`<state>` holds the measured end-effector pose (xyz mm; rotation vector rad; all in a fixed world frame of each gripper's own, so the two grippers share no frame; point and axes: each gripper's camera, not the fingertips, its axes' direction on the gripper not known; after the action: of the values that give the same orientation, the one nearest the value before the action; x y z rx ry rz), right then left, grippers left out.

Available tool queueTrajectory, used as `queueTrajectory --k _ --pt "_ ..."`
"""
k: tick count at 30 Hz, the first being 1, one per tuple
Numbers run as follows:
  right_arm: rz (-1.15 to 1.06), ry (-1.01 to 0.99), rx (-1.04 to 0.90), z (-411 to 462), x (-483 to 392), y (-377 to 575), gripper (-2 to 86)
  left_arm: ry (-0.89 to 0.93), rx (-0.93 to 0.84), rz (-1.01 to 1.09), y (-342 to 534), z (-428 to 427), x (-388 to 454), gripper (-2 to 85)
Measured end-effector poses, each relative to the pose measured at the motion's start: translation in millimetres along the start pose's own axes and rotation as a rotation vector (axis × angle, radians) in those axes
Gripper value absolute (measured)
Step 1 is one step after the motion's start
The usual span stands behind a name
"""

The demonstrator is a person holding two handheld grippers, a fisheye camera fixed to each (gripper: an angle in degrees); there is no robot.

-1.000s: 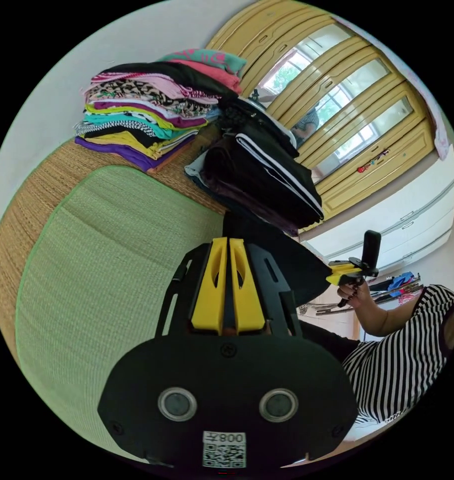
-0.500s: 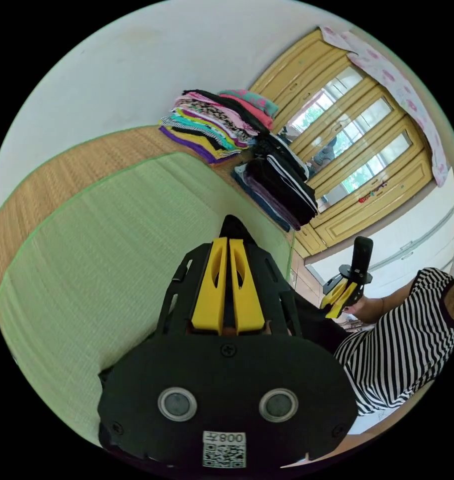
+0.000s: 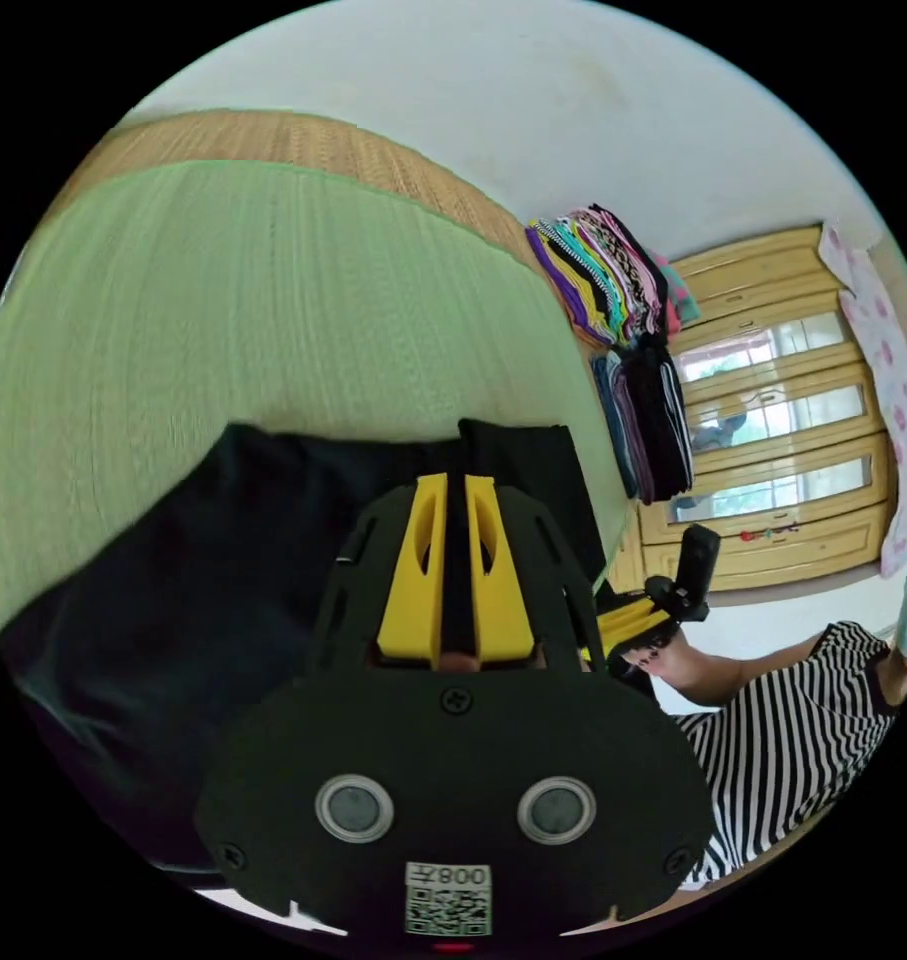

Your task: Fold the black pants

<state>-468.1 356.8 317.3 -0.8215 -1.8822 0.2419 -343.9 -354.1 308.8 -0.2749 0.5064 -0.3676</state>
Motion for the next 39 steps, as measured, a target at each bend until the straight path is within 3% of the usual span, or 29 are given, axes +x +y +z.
queueTrajectory --k 9,18,24,32,39 --pt "-0.007 0.004 -0.051 23.2 -33.3 -47.7 3.3 0.193 -0.093 -0.116 69.4 6.6 -39.7 8.2" --pt "-0.009 0.010 -0.132 52.4 -59.6 -87.3 5.7 -0.060 -0.036 -0.020 84.2 -15.4 -36.9 8.1" --pt "-0.019 -0.010 -0.144 57.9 -76.4 -104.4 4.7 -0.194 -0.108 0.019 81.3 0.5 -41.0 6.7" --pt "-0.042 -0.019 -0.147 59.0 -97.4 -122.3 1.4 -0.226 -0.086 0.027 97.1 -5.3 -51.1 1.1" --pt "-0.065 0.060 -0.101 35.9 -109.2 -147.6 0.1 -0.190 -0.028 0.015 109.8 -14.9 -62.2 1.3"
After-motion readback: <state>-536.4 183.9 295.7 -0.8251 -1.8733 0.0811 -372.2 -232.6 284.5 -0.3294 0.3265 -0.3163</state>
